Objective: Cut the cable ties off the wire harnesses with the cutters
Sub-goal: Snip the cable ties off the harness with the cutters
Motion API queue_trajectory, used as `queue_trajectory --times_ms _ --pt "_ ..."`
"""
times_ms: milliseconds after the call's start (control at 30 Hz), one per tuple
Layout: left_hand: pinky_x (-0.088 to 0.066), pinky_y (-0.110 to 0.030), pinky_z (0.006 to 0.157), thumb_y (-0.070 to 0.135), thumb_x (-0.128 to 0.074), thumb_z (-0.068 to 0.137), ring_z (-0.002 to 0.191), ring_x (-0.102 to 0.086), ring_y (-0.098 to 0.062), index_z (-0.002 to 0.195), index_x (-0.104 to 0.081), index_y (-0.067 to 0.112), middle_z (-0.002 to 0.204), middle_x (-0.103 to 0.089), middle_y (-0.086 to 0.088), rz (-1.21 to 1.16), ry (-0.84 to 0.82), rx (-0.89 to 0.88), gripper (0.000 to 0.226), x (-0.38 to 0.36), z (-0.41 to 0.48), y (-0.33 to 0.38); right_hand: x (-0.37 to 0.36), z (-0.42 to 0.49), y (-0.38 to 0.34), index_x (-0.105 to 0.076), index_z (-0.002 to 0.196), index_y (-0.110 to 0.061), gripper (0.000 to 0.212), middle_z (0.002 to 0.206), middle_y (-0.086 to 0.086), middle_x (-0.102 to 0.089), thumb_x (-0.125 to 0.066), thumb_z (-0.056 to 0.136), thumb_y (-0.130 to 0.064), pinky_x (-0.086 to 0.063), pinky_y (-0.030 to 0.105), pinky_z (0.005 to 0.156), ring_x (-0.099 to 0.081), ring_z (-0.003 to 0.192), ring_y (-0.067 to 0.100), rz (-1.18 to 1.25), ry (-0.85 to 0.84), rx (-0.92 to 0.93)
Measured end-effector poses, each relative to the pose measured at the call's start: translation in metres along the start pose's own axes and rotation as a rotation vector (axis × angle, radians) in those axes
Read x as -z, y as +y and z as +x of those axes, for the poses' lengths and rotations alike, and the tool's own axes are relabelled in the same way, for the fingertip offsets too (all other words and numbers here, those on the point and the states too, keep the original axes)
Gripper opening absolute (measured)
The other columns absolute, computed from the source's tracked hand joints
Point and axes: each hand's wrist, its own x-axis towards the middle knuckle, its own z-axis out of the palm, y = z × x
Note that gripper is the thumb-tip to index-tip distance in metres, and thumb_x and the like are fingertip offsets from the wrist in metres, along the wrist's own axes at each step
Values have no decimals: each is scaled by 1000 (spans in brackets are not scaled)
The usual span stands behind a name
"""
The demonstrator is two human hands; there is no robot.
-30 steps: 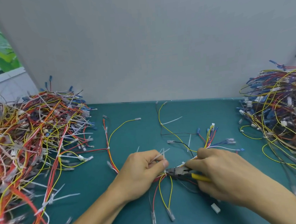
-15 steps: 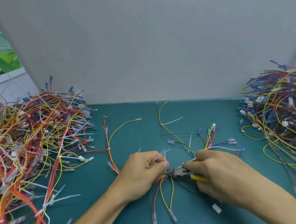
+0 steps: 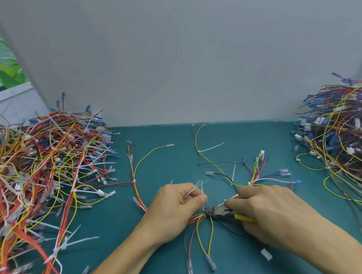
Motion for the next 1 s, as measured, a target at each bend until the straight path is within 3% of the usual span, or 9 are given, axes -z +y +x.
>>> queue_trajectory --times_ms 400,533,700,833,1000 --pt "-22 -16 44 21 -64 89 45 -24 -5 62 -59 24 47 -30 13 -119 10 16 28 2 2 1 -4 0 0 -43 114 -29 23 104 -6 -51 -37 92 -32 -29 30 62 -54 98 25 30 25 8" --pt "-18 -19 43 24 -59 82 43 -20 -9 65 -52 20 51 -30 8 -470 53 154 19 10 6 10 -5 0 -2 -44 111 -27 20 103 -6 -51 -37 93 -30 -30 31 62 -55 97 29 34 30 0" --pt "-25 -19 40 12 -36 98 43 -28 -11 73 -45 14 57 -37 0 -824 106 195 27 33 11 12 -3 0 -2 -43 113 -28 22 107 -5 -51 -33 94 -31 -29 32 62 -54 100 27 18 8 -30" --pt "-27 -19 39 5 -36 99 42 -33 -11 93 -54 5 56 -44 -1 -763 136 188 19 46 13 6 7 -3 3 -45 110 -30 21 105 -7 -49 -35 93 -33 -29 33 62 -53 100 25 14 -57 -72" --pt "-19 -22 41 -7 -31 79 45 -24 -13 73 -46 13 56 -35 -4 -758 193 206 25 52 12 7 20 -10 16 -43 92 -30 7 100 -9 -50 -40 86 -33 -41 33 66 -55 100 20 42 -152 -118"
